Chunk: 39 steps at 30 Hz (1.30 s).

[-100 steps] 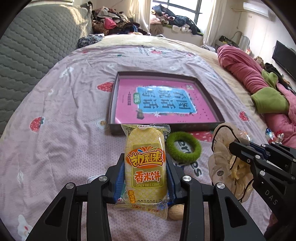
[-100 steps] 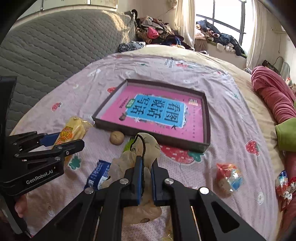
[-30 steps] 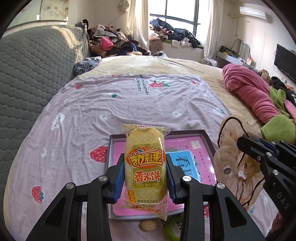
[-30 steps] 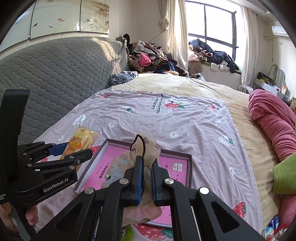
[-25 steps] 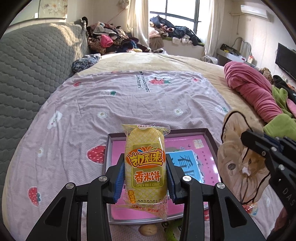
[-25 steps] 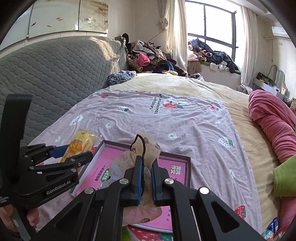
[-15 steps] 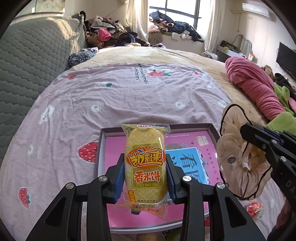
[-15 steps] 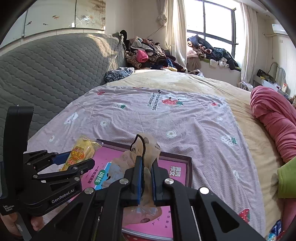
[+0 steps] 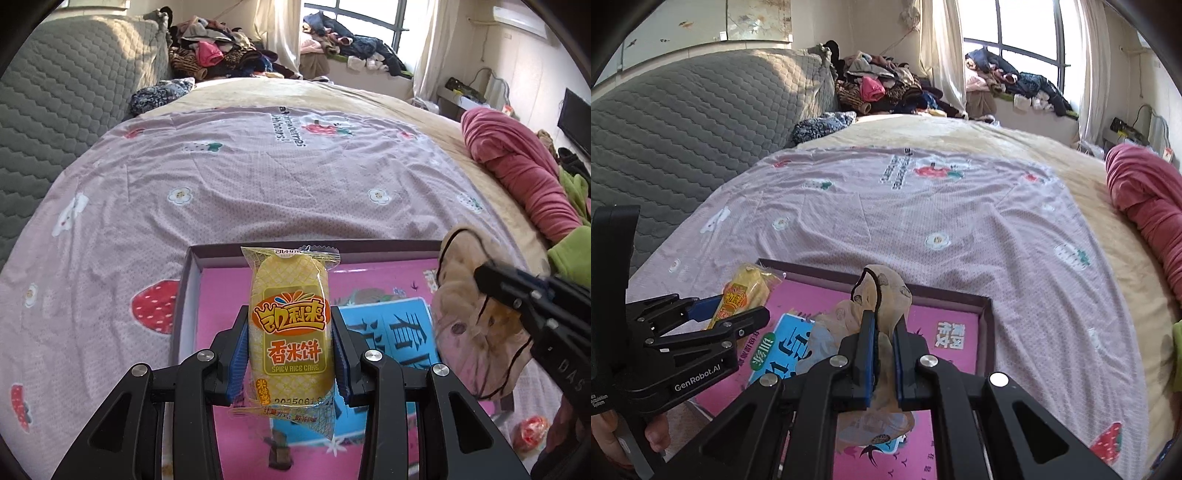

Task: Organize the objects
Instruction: 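Carry the rice-cake packet and mesh sponge over the tray with both tools, then open the left tool over the book while the right tool releases the sponge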

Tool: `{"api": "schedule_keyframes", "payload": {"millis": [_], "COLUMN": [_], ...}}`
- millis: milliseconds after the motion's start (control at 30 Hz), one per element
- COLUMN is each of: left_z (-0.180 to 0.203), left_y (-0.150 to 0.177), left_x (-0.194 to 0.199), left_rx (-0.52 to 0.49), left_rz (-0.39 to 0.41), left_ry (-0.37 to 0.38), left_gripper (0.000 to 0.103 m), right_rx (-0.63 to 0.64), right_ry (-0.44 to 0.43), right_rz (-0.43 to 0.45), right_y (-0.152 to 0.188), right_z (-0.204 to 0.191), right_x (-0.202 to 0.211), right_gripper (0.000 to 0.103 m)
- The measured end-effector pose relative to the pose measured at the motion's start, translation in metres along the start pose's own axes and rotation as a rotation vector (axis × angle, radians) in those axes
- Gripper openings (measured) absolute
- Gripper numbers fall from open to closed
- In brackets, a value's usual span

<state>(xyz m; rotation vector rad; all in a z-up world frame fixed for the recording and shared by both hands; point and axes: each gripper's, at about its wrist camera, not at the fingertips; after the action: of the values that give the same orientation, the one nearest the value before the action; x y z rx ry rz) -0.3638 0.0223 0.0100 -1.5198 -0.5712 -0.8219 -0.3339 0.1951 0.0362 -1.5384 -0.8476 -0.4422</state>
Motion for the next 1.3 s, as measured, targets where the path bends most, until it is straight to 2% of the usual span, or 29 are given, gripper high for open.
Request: {"api": "schedule_keyframes", "payload": {"millis": [200, 400, 533, 967, 1033, 1100, 1200, 1300], "left_z": [-0.003, 0.002, 0.005, -0.007, -0.007, -0.005, -0.005, -0.006], "left_y": [-0.003, 0.003, 0.005, 0.007, 0.007, 0.007, 0.007, 0.007], "left_x": [-0.017, -0.043, -0.054, -0.063, -0.063, -0.063, -0.061, -0.059], "left_rx": [0.037, 0.033, 0.026, 0.064, 0.063, 0.056, 0.053, 0.057], "left_rz": [0.002, -0.065, -0.080, -0.069, -0.066, -0.065, -0.059, -0.052], "left_ry": [0.016, 0.042, 0.044, 0.050, 0.047, 0.043, 0.033, 0.033], "left_gripper": [0.040, 0.040, 0.040, 0.041, 0.042, 0.050, 0.060, 0.062], "right_rx": [0.005, -0.012, -0.001, -0.011, -0.010, -0.014, -0.025, -0.019], "right_ry": [0.036, 0.043, 0.061, 0.099, 0.099, 0.103, 0.106, 0.123], "right_rz": [-0.024, -0.062, -0.081, -0.123, -0.125, -0.118, -0.112, -0.102], "right_y": [0.000, 0.000, 0.000, 0.001, 0.002, 0.003, 0.002, 0.000], "right_z": [0.005, 0.008, 0.006, 0.011, 0.010, 0.010, 0.013, 0.014], "right_x": [-0.024, -0.050, -0.063, -0.084, -0.085, -0.083, -0.078, -0.073], "right_gripper": [0.009, 0.009, 0.009, 0.012, 0.012, 0.013, 0.021, 0.034]}}
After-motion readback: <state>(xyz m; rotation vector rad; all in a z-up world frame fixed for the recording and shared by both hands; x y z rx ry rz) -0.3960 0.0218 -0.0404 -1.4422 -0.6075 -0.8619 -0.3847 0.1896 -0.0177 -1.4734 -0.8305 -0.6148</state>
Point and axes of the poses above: each gripper's, at about its wrist camera, not at the fingertips, and x roughly against the way its jaws point, z to its right, y to its underside, and after that the axes turned 8 degrees about -x, right-handed
